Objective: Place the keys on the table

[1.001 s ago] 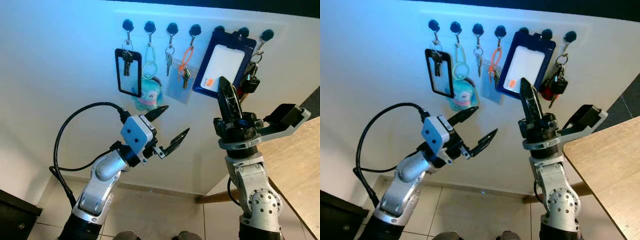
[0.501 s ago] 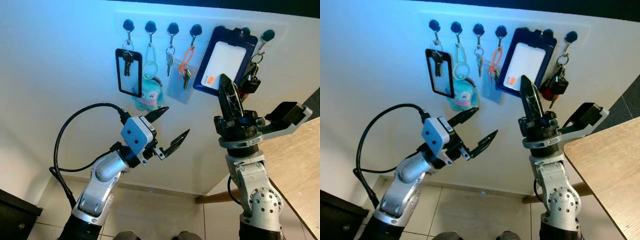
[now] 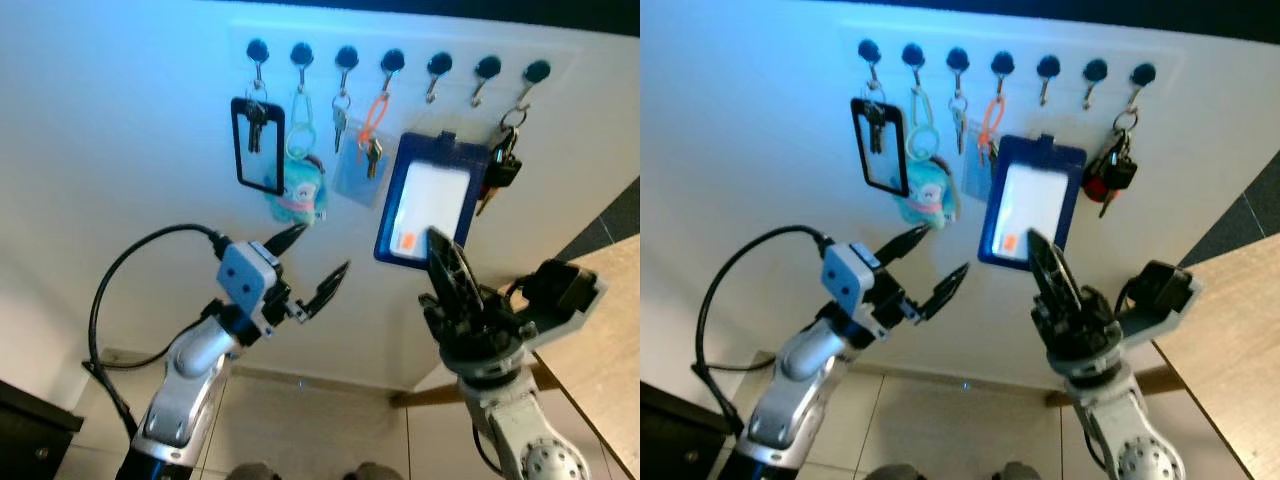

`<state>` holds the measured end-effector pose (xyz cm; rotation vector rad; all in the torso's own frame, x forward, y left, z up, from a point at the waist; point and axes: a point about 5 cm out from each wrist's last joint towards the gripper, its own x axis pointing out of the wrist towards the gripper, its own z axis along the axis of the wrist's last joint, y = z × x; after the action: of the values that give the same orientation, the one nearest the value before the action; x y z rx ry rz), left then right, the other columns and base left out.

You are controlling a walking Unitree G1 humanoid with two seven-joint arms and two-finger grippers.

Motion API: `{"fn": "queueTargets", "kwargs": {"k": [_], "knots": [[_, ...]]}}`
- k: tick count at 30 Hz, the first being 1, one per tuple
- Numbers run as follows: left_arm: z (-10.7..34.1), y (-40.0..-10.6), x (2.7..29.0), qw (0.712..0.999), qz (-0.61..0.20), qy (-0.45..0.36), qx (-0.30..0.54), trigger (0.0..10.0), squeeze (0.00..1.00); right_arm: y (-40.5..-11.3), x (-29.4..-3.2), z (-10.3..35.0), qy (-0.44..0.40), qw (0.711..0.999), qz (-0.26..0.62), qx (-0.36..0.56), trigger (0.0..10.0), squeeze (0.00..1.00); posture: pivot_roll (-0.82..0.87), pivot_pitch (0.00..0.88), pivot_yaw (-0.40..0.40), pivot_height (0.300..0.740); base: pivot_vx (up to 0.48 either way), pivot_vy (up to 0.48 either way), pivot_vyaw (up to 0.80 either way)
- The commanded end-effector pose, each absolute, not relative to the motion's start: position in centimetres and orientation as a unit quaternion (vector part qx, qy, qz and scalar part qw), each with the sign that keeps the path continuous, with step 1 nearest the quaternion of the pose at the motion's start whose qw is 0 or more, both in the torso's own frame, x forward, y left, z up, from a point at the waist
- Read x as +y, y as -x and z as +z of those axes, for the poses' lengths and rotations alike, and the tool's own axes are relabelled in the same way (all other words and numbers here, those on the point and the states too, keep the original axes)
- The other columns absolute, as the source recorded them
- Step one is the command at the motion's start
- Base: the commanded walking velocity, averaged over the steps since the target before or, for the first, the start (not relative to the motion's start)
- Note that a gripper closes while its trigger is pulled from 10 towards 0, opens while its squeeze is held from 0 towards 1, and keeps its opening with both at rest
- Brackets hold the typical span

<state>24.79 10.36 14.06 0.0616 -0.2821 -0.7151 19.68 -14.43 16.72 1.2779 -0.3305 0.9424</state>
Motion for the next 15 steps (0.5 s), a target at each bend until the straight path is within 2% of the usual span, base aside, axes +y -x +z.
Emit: {"fn": "queueTargets", "kwargs": {"k": [1,7,11,12,13,14,15], "knots": [[12.9,-24.7,11.4,0.934,-0.336,-0.047,-0.116,10.0,0.0,-19.5,-14.5,16.2,-0.572,0.69,0.421,-0.14,10.0,0.0,0.09,0.08,-0.024,0.74,0.0,0.0,0.0],[8.4,-24.3,14.1,0.956,-0.284,-0.065,-0.028,10.0,0.0,-18.8,-15.2,12.4,-0.57,0.727,0.373,-0.087,10.0,0.0,0.08,0.071,-0.026,0.74,0.0,0.0,0.0],[3.2,-24.5,16.6,0.973,-0.191,-0.078,0.107,10.0,0.0,-20.0,-16.8,6.2,-0.52,0.824,0.222,0.009,10.0,0.0,0.09,0.061,-0.035,0.74,0.0,0.0,0.0],[1.8,-24.4,17.2,0.973,-0.164,-0.079,0.144,10.0,0.0,-20.1,-17.5,4.9,-0.511,0.839,0.184,0.025,10.0,0.0,0.09,0.059,-0.036,0.74,0.0,0.0,0.0],[1.8,-24.4,17.2,0.973,-0.164,-0.079,0.144,10.0,0.0,-20.1,-17.5,4.9,-0.511,0.839,0.184,0.025,10.0,0.0,0.09,0.059,-0.036,0.74,0.0,0.0,0.0],[0.5,-24.2,17.8,0.971,-0.136,-0.075,0.18,10.0,0.0,-20.3,-18.0,3.8,-0.499,0.852,0.153,0.041,10.0,0.0,0.09,0.055,-0.037,0.74,0.0,0.0,0.0],[-1.7,-23.6,19.1,0.965,-0.075,-0.059,0.246,10.0,0.0,-20.7,-19.0,1.9,-0.451,0.884,0.099,0.073,10.0,0.0,0.08,0.047,-0.035,0.74,0.0,0.0,0.0]]}}
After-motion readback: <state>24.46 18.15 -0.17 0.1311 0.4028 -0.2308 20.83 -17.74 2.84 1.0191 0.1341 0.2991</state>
